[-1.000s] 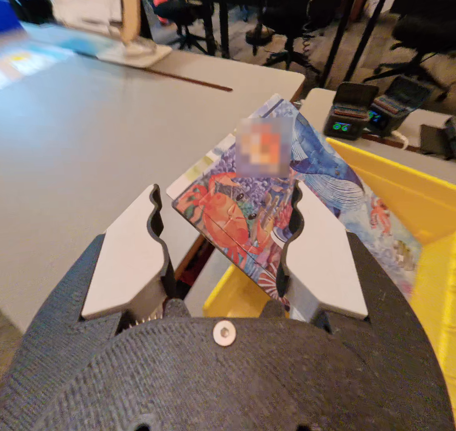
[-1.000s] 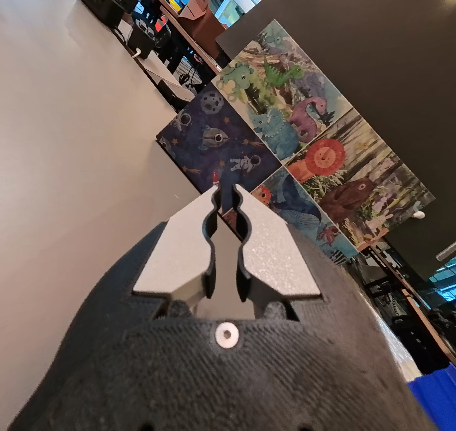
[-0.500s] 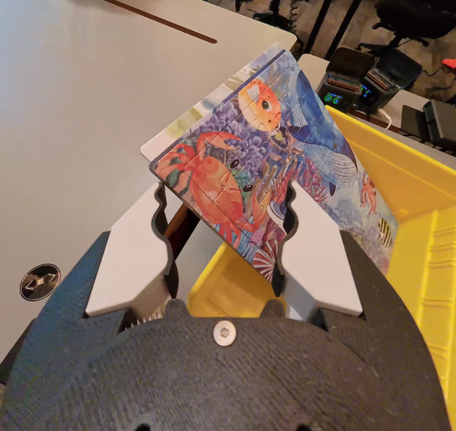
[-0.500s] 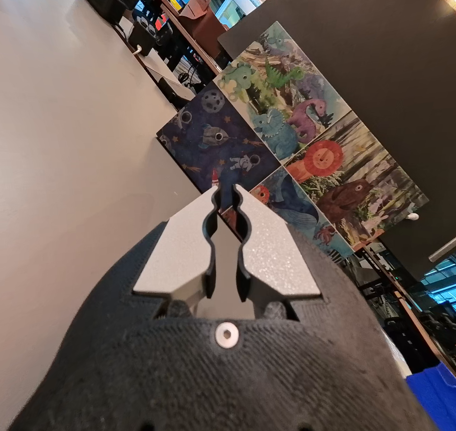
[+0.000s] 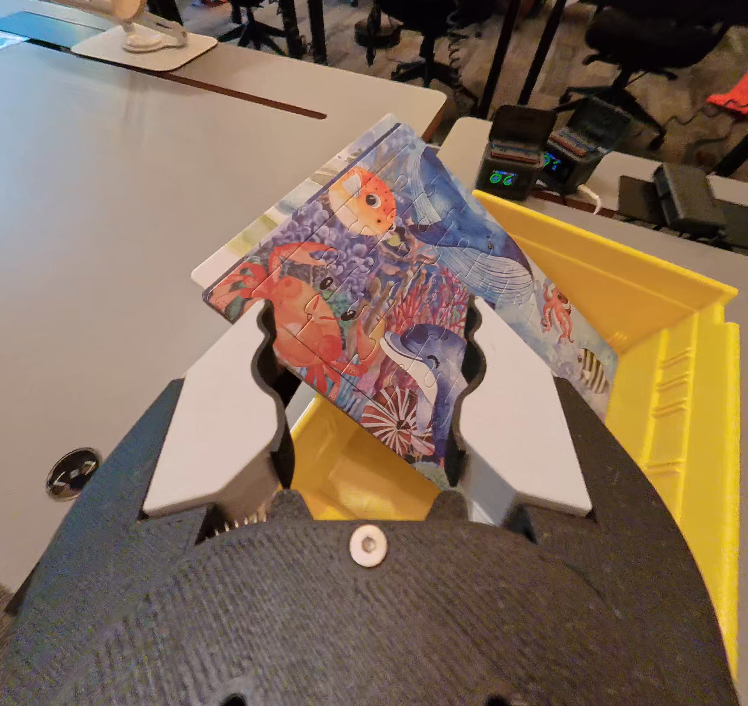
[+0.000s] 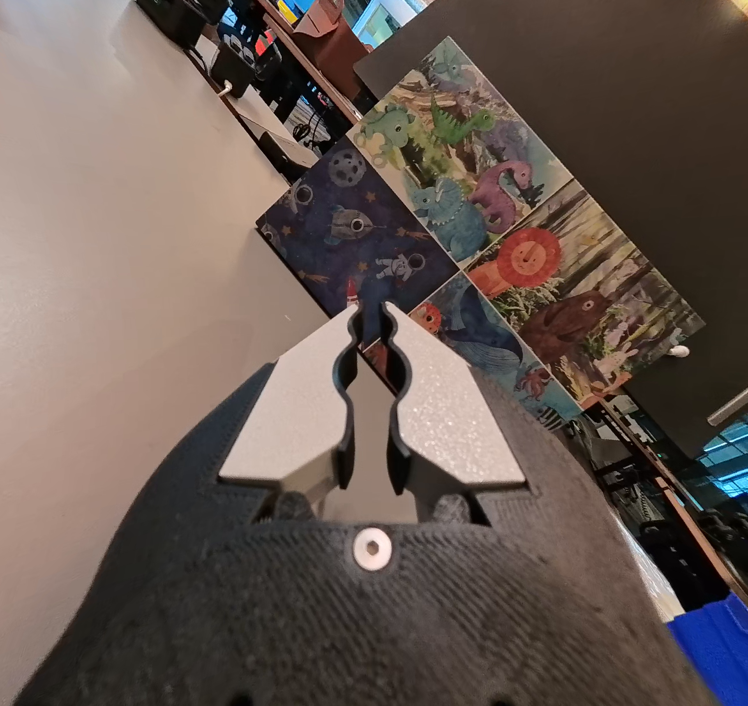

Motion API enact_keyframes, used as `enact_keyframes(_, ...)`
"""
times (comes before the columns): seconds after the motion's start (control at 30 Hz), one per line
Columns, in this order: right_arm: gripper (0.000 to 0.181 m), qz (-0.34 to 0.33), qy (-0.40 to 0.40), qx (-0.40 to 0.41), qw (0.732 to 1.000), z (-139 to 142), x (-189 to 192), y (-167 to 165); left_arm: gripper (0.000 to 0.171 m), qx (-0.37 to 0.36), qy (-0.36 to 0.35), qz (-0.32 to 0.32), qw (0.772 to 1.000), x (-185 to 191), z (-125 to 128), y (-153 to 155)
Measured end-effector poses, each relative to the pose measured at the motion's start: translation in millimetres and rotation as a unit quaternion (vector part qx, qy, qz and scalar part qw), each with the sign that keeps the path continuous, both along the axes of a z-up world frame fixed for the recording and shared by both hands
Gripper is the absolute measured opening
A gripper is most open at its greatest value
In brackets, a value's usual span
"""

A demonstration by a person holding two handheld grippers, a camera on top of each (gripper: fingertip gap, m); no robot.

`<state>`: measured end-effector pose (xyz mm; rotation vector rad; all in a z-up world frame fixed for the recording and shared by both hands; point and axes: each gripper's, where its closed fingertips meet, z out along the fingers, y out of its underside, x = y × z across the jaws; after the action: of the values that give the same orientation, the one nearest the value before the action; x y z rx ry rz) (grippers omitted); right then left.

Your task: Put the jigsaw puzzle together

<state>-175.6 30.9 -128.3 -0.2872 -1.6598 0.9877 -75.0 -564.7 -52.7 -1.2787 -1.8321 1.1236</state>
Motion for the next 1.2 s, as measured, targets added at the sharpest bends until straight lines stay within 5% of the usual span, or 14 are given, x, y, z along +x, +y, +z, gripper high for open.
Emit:
enact_keyframes(0.17, 0.005, 0.000, 0.000, 0.000, 1.000, 0, 0, 0, 0.099, 0.040, -0.053, 0.066, 0.996, 12, -26, -16)
enact_keyframes(0.57, 0.005, 0.001, 0.000, 0.004, 1.000, -1, 0, -1, 0.095, 0.120, -0.065, 0.011, 0.991, 12, -42, 12)
enact_keyframes(0.87, 0.005, 0.000, 0.003, 0.013, 1.000, -2, 1, -2, 0.088, 0.178, 0.002, -0.003, 0.984, 14, -31, 8)
enact_keyframes(1.03, 0.005, -0.008, 0.000, 0.021, 1.000, -5, -1, -1, 0.088, 0.164, 0.076, 0.034, 0.983, 19, -8, -48)
enact_keyframes(1.13, 0.004, -0.009, 0.003, 0.025, 1.000, -5, -1, -2, 0.088, 0.245, 0.122, 0.014, 0.962, 15, -1, -64)
enact_keyframes(1.2, 0.004, -0.017, 0.003, 0.031, 0.999, -7, -3, -1, 0.080, 0.321, 0.153, -0.053, 0.933, 8, 7, -53)
